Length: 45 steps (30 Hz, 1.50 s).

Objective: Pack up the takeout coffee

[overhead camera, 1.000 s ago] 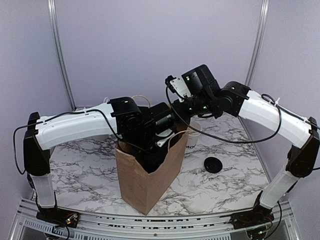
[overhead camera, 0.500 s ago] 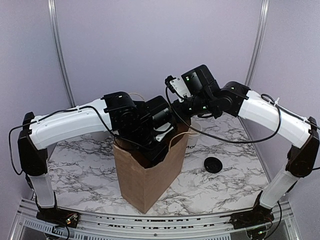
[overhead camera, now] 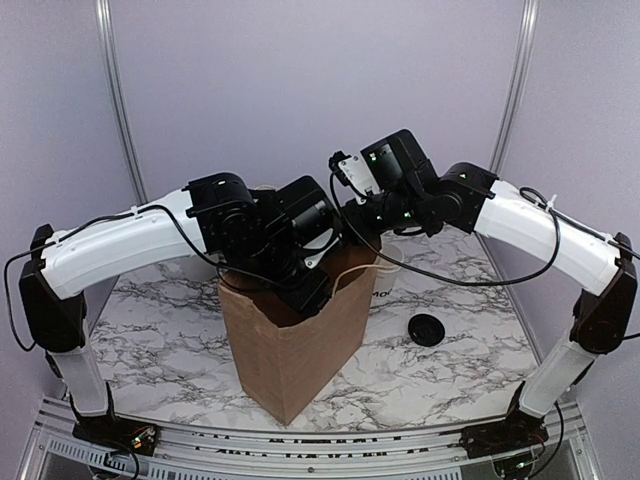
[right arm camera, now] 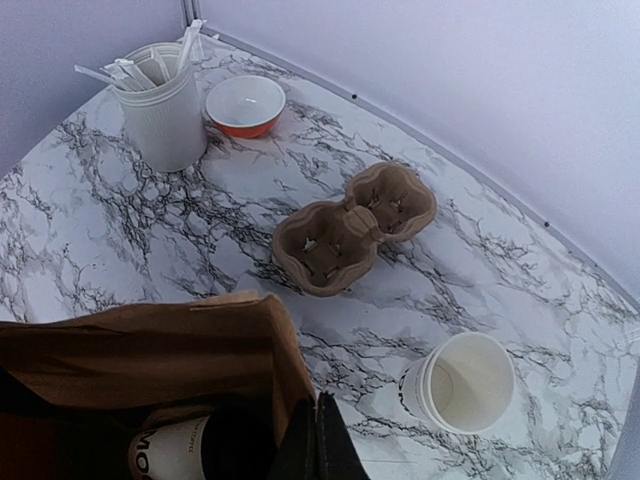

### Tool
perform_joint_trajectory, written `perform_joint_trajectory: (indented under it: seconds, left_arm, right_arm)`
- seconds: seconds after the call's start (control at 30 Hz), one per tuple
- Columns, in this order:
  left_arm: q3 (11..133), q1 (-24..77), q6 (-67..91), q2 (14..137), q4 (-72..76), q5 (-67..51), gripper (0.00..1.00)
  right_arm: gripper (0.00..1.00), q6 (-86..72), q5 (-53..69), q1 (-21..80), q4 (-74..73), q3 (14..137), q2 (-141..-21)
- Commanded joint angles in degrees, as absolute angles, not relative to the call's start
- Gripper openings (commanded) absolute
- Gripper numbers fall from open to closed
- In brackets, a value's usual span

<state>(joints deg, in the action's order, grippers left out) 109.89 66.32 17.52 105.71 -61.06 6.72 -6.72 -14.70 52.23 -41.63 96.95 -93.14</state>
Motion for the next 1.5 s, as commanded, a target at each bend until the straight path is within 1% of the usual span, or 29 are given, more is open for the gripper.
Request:
perform_joint_trajectory:
  seconds: [0.0, 0.37, 0.67, 0.77, 0.97, 1.07, 1.2, 1.47]
  left_arm:
    - [111.6, 66.6, 17.1, 102.3, -59.2, 8.8, 0.99]
    - [112.0, 66.6, 16.1, 99.8, -57.2, 9.9, 0.99]
    - [111.7, 66.6, 15.9, 97.9, -55.8, 11.1, 0.99]
    - [111.7, 66.6, 15.7, 97.2, -55.3, 11.2, 0.99]
    - [111.7, 66.6, 15.0, 95.7, -54.4, 11.9, 0.99]
    - [111.7, 66.6, 14.7, 94.9, -53.8, 12.2, 0.99]
    - [111.5, 66.6, 14.5, 93.6, -52.2, 12.5, 0.99]
    - [109.4, 66.6, 13.9, 90.5, -47.4, 13.1, 0.99]
  right_arm:
    - [0.00, -7.4, -15.7, 52.0, -42.4, 99.5, -94.6]
    - [0.02, -8.1, -15.2, 52.0, -42.7, 100.0, -94.7]
    - [0.09, -8.4, -14.9, 52.0, -43.1, 100.7, -95.2]
    - [0.14, -8.4, -14.7, 52.0, -43.2, 101.2, -95.2]
    - [0.28, -8.7, -14.3, 52.0, -43.5, 101.5, -94.8]
    - [0.33, -8.8, -14.2, 52.0, -43.6, 101.5, -94.5]
    - [0.44, -8.9, -14.2, 52.0, -43.2, 101.5, -93.8]
    - [0.59, -9.0, -14.3, 52.0, -42.3, 101.5, -92.6]
